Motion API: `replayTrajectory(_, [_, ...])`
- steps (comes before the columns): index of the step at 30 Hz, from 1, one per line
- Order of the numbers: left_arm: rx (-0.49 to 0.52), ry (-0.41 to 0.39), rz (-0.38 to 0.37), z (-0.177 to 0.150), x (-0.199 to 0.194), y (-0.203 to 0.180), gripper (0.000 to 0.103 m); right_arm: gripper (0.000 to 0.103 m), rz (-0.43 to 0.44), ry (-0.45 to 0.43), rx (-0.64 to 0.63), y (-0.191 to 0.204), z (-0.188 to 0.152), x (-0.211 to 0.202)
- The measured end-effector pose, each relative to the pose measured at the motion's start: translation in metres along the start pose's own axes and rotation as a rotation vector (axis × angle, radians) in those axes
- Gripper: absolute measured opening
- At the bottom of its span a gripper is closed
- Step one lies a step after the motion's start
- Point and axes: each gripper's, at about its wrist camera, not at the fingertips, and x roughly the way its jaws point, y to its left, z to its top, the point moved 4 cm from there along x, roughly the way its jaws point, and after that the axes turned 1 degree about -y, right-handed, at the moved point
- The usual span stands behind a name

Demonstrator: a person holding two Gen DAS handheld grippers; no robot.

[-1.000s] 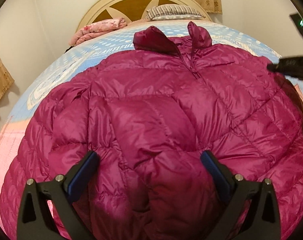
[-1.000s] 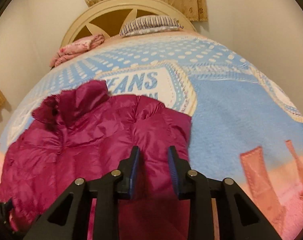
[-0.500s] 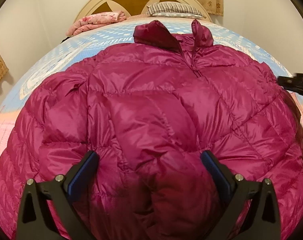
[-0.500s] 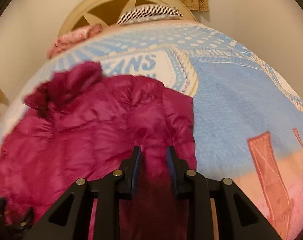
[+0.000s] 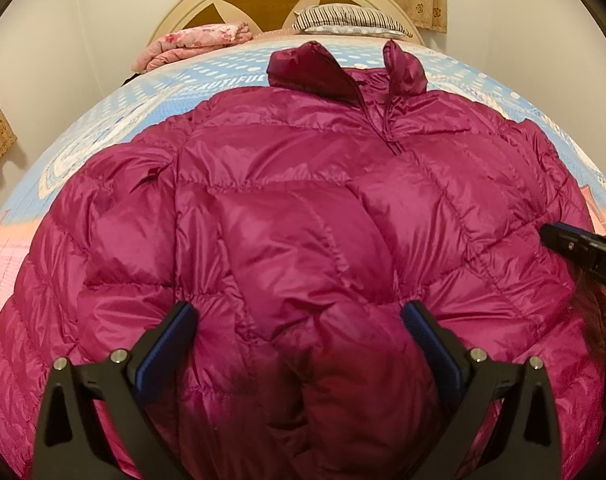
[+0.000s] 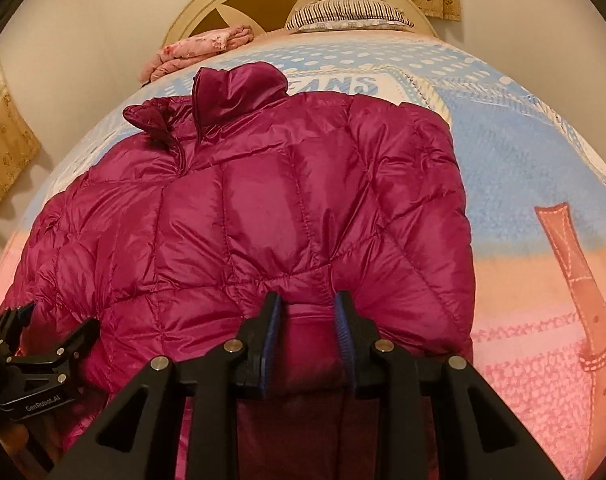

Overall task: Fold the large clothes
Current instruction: 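Lay the sleeve on the jacket back and open the right gripper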

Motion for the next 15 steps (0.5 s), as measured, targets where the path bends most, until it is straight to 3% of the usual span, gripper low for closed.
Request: replayTrajectory(15, [-0.007, 0.009, -0.013, -0.0001, 0.0015, -0.0002, 0.103, 0.029, -0.057, -0.037, -0.047, 0.0076, -0.0062, -0.0016])
